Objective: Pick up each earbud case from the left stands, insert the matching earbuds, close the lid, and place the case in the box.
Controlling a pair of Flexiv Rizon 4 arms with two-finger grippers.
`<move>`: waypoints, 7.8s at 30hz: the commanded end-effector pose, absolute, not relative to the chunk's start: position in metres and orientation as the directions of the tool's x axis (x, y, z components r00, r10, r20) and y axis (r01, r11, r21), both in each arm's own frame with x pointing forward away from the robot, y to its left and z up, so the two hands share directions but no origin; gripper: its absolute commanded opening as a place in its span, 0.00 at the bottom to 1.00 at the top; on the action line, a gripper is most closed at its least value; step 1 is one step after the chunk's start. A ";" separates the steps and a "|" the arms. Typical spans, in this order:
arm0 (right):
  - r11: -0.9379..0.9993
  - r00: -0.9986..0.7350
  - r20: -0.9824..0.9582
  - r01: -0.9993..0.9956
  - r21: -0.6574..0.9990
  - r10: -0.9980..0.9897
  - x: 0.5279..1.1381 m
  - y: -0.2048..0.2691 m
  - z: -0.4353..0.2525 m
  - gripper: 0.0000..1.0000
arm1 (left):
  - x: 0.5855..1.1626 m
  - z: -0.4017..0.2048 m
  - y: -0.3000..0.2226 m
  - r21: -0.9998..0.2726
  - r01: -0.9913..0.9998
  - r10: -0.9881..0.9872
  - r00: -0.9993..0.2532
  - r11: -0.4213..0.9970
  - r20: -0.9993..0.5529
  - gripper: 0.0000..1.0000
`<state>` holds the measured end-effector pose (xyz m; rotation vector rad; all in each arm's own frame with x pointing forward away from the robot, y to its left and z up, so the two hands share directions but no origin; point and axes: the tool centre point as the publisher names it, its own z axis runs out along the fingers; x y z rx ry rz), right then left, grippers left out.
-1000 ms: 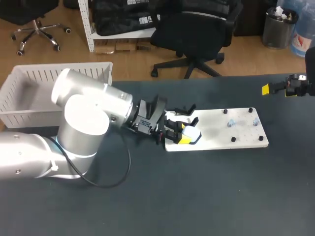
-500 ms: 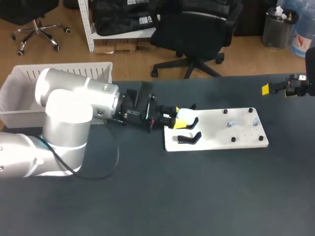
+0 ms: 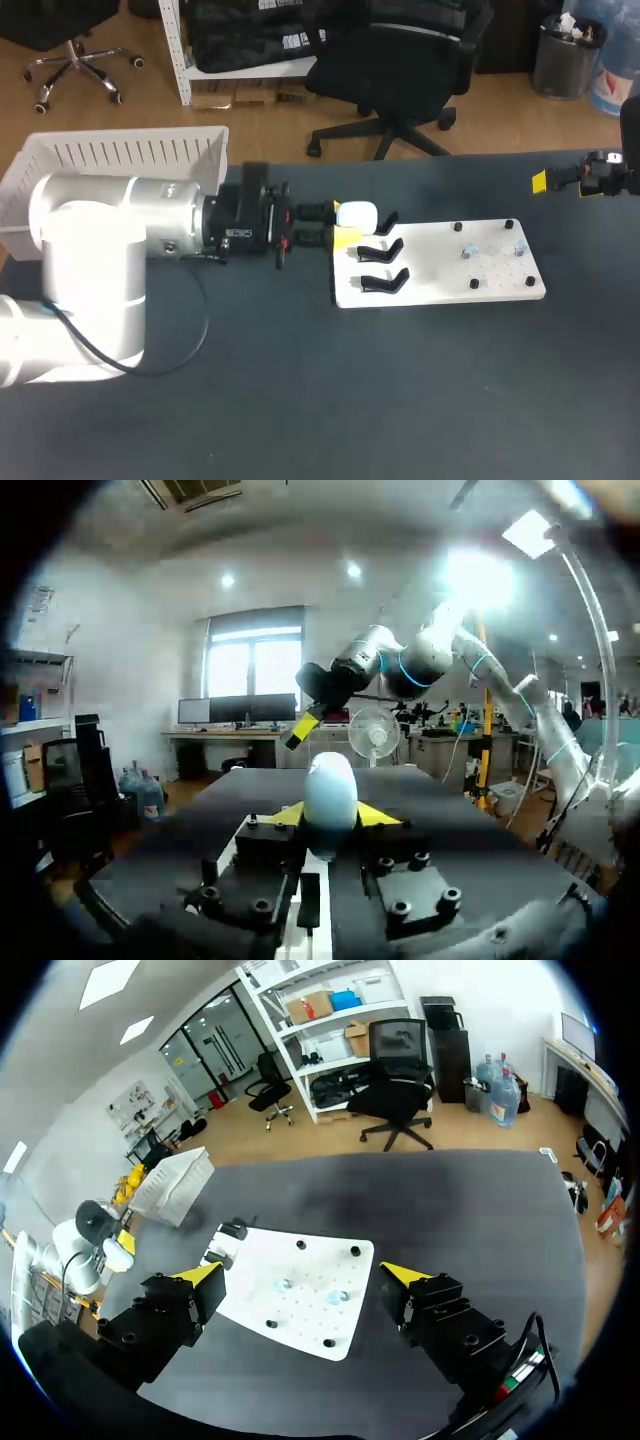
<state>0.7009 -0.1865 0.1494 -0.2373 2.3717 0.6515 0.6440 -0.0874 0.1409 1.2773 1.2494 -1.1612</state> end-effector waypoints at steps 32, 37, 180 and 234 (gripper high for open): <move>0.817 -0.692 -0.703 -0.496 0.294 -0.167 0.644 -0.146 0.185 1.00 | 0.612 0.150 -0.114 -0.006 0.998 0.026 -0.005 -0.055 -1.000 0.00; 0.791 -0.674 -0.706 -0.545 0.279 -0.216 0.621 -0.126 0.194 1.00 | 0.608 0.152 -0.124 -0.003 0.996 0.023 0.000 -0.095 -1.000 0.00; 0.869 -0.849 -0.195 -0.463 -0.175 -0.492 0.691 -0.168 0.074 1.00 | 0.586 0.140 -0.110 0.084 0.994 0.008 0.085 -0.072 -0.996 0.00; 0.935 -0.955 -0.139 -0.214 -0.283 -0.261 0.712 -0.169 0.033 0.35 | 0.581 0.138 -0.113 0.089 0.994 0.016 0.090 -0.064 -0.996 0.00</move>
